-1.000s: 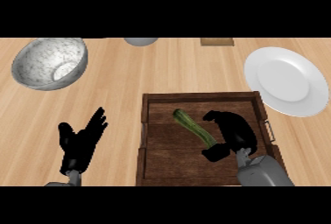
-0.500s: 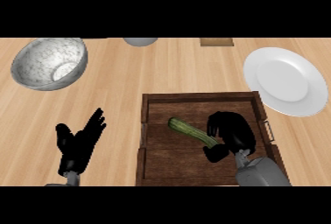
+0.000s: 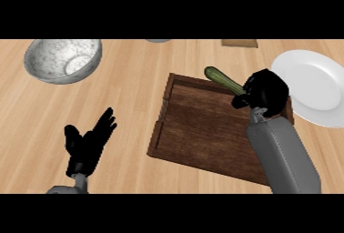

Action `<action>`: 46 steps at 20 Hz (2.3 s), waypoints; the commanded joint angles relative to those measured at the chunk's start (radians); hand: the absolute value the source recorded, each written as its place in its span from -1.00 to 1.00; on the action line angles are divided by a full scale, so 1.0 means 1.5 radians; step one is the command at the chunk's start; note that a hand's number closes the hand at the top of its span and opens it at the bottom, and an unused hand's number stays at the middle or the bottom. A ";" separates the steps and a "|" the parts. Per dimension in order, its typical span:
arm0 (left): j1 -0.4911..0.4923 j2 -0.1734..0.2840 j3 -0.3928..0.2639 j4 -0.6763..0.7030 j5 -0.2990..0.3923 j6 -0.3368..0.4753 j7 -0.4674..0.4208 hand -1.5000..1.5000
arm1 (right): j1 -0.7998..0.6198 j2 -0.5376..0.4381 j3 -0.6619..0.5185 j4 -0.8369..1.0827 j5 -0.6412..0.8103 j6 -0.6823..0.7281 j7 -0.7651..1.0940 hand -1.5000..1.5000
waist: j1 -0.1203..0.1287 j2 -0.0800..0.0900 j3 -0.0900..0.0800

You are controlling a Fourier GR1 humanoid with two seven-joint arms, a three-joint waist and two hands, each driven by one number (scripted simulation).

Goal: Pick the squash from the tray and place it in the plate

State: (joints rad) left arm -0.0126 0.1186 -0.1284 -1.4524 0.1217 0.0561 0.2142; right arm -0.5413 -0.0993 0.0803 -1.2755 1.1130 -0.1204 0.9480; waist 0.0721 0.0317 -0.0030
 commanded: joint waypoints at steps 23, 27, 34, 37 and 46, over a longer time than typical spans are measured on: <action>-0.003 -0.003 -0.008 0.014 -0.006 -0.007 0.001 0.00 | -0.174 -0.030 -0.334 0.203 0.518 -0.437 0.276 1.00 | 0.011 0.005 0.004; -0.029 0.003 0.005 0.007 0.000 -0.001 0.031 0.00 | -0.164 -0.040 -0.391 0.199 0.578 -0.480 0.279 1.00 | -0.001 0.001 0.004; -0.022 -0.011 0.003 0.034 -0.009 0.006 -0.001 0.00 | -0.137 -0.065 -0.501 0.268 0.558 -0.597 0.205 1.00 | -0.018 -0.005 0.004; -0.002 -0.002 0.000 -0.009 -0.002 0.003 0.030 0.00 | -0.128 -0.071 -0.541 0.304 0.561 -0.644 0.186 1.00 | -0.014 -0.008 0.005; -0.003 -0.013 0.007 0.024 -0.007 0.004 -0.013 0.00 | -0.167 -0.144 -0.662 0.519 0.377 -0.580 0.089 -1.00 | -0.013 -0.003 0.006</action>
State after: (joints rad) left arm -0.0138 0.1065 -0.1201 -1.4367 0.1147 0.0617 0.2191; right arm -0.7709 -0.2939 -0.8551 -0.6284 1.7887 -0.9959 1.0738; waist 0.0494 0.0228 0.0054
